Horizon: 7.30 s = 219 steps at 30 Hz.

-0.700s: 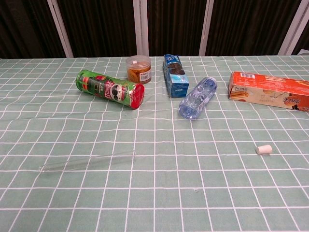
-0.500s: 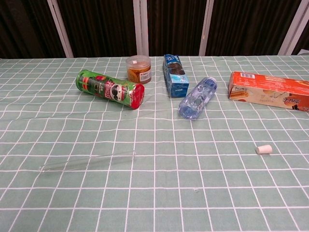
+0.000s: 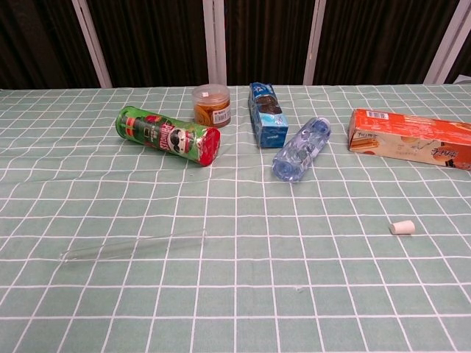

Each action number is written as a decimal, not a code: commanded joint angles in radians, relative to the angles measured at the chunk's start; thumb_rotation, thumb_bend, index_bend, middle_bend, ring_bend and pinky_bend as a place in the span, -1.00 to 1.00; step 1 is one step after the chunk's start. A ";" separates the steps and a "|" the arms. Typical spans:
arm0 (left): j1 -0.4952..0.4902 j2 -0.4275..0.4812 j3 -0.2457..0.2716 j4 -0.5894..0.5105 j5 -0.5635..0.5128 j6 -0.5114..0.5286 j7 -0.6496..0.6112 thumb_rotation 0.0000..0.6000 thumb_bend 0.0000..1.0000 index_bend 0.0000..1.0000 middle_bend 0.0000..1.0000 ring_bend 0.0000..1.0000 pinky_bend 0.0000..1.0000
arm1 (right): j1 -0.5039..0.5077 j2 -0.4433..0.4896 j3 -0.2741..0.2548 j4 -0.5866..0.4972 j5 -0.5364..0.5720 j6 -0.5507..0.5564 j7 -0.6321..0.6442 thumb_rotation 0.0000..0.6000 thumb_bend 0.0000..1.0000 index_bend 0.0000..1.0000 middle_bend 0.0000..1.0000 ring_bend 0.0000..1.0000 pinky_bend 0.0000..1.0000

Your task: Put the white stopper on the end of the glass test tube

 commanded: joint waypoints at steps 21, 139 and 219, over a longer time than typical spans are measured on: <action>-0.174 -0.198 -0.035 -0.225 -0.113 -0.291 0.433 1.00 -0.55 -0.82 -0.92 -1.00 -1.00 | -0.009 0.009 0.001 0.003 0.003 0.009 0.020 1.00 -0.39 -1.00 -1.00 -1.00 -1.00; -0.365 -0.675 -0.121 -0.025 -0.553 -0.243 0.909 1.00 -0.20 -0.04 -0.21 -0.82 -1.00 | -0.010 0.019 -0.002 -0.007 0.000 0.001 0.059 1.00 -0.39 -1.00 -1.00 -1.00 -1.00; -0.468 -0.381 -0.259 -0.124 -0.323 -0.294 0.365 1.00 0.34 0.17 -0.01 -0.80 -1.00 | 0.302 -0.322 0.013 0.133 0.147 -0.439 -0.260 1.00 -0.39 -0.08 -0.60 -0.79 -0.85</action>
